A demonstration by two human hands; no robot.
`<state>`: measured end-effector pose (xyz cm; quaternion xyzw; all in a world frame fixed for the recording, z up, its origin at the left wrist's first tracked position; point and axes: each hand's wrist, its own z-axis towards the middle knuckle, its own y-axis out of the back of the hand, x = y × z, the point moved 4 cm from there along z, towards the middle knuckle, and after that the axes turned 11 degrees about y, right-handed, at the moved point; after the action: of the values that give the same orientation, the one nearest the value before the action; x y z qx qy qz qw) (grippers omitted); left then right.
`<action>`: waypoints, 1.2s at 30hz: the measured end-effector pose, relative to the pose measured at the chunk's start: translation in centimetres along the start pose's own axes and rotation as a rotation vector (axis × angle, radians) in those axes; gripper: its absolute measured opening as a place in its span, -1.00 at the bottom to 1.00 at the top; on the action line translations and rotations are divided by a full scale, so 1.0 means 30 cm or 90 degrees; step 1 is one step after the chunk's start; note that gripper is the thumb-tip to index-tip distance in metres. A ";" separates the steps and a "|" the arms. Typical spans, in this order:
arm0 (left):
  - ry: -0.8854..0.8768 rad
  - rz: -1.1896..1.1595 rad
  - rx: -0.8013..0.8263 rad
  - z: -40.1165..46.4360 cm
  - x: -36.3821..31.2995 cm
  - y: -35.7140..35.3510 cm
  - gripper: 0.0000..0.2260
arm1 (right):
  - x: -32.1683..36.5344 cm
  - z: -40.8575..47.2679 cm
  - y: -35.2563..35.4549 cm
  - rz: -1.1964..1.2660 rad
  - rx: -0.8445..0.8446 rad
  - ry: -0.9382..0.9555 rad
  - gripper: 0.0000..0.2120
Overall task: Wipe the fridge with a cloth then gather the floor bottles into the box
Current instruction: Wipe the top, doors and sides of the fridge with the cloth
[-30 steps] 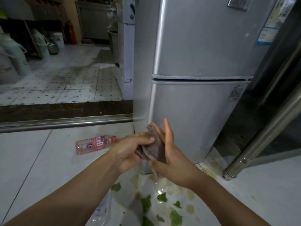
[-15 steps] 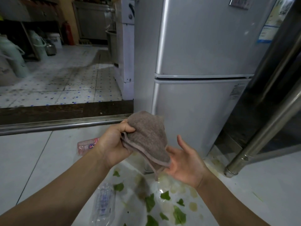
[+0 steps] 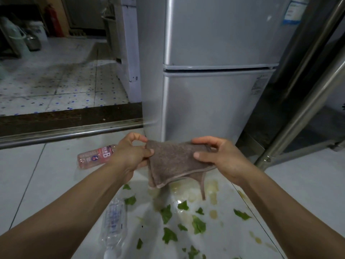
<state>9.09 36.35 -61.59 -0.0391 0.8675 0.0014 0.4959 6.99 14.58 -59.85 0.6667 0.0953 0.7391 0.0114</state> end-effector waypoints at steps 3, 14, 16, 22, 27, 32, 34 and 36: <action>0.027 0.019 0.056 -0.001 0.011 -0.034 -0.71 | -0.017 -0.018 0.006 -0.404 0.047 0.047 -0.50; -0.247 0.227 0.170 -0.089 -0.107 -0.142 -0.51 | -0.199 0.006 -0.041 0.462 0.042 -0.231 -0.12; -0.276 0.253 0.177 -0.107 -0.136 -0.152 -0.52 | -0.201 0.010 -0.077 0.595 0.122 -0.189 0.03; -0.178 0.115 0.186 -0.075 -0.161 -0.096 -0.50 | -0.211 0.019 -0.055 0.615 0.117 -0.122 0.02; -0.095 0.214 0.102 -0.020 -0.084 -0.057 -0.64 | -0.179 0.011 0.026 0.403 0.025 -0.060 -0.10; -0.147 0.578 0.043 0.013 -0.015 -0.069 -0.41 | -0.121 -0.011 0.033 -0.151 0.047 0.058 -0.44; -0.227 0.678 -0.038 0.014 -0.007 -0.072 -0.63 | -0.117 -0.015 0.025 -0.391 0.021 0.120 -0.67; -0.256 0.678 -0.075 0.017 0.003 -0.064 -0.86 | -0.143 -0.020 0.016 -0.402 -0.004 0.136 -0.81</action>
<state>9.63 34.45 -61.85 0.3768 0.6546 0.3065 0.5792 6.93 13.43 -64.06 0.5231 0.2953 0.7651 0.2319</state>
